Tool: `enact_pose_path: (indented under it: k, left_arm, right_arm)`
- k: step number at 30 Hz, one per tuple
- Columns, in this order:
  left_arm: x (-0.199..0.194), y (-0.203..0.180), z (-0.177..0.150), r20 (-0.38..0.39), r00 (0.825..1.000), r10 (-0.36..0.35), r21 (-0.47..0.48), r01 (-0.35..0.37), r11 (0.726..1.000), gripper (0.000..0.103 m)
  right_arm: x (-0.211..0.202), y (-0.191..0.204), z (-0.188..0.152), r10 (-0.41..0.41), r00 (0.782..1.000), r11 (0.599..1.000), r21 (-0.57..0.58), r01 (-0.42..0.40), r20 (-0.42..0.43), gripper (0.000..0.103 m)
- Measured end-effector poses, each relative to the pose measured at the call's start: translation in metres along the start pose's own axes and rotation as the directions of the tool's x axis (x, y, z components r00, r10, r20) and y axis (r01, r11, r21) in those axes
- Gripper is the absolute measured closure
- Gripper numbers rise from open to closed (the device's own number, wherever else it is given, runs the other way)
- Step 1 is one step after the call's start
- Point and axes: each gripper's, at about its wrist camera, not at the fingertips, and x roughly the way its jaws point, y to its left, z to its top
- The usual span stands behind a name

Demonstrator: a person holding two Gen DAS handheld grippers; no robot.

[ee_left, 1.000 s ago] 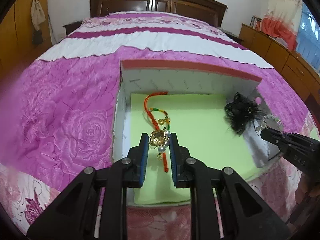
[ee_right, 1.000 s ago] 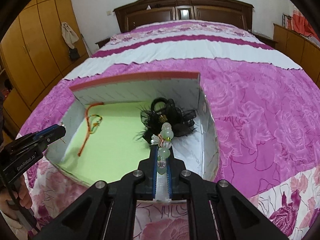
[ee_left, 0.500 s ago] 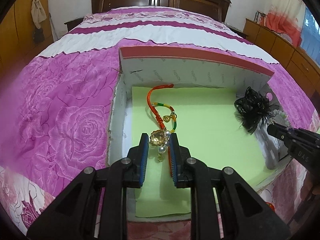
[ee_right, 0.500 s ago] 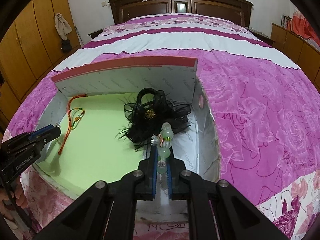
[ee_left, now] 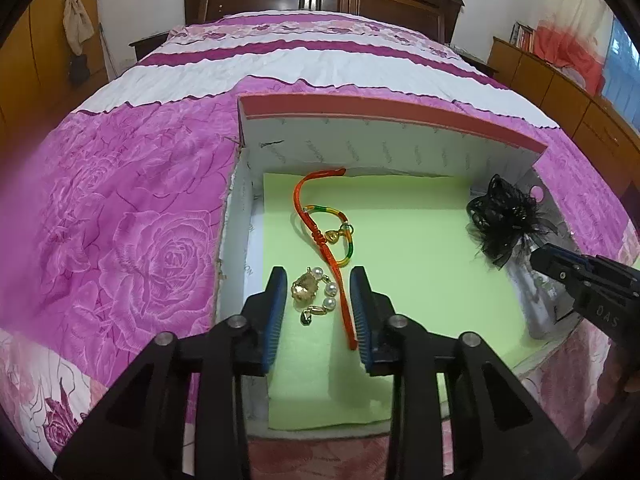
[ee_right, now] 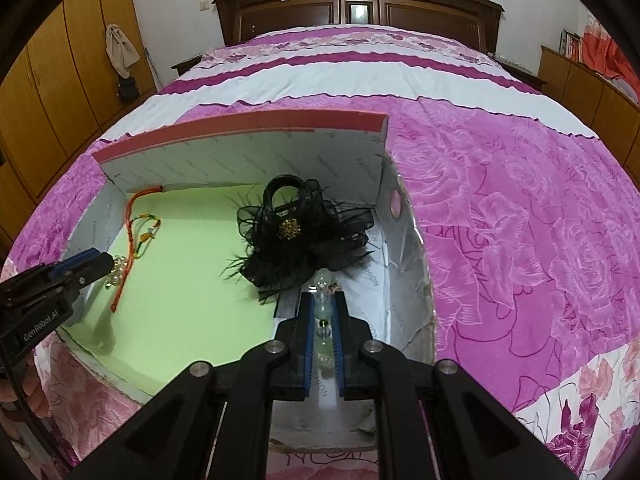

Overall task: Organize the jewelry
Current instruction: 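Carry the pendant and jade bracelet into the pink box and open both tools, then withdraw both open tools from the box back over the bed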

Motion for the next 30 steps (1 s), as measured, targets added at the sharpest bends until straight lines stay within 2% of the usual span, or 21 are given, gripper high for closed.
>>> enact_pose_path:
  k: [3,17,30]
  left_arm:
    - [-0.009,-0.001,0.001,0.013,1.0,-0.005,0.004,0.005,1.0,0.077]
    - [-0.065,-0.015,-0.01,0.054,0.996,-0.072,0.036,0.07,0.997,0.073]
    - [-0.099,-0.022,-0.031,0.065,0.991,-0.116,0.028,0.114,0.993,0.069]
  right_arm:
    - [-0.006,0.001,0.0,0.032,0.999,0.999,0.008,-0.032,0.015,0.078]
    - [-0.07,0.017,-0.002,0.111,0.984,0.994,0.0,-0.112,0.139,0.076]
    - [-0.111,0.017,-0.03,0.134,0.978,0.99,0.015,-0.138,0.157,0.073]
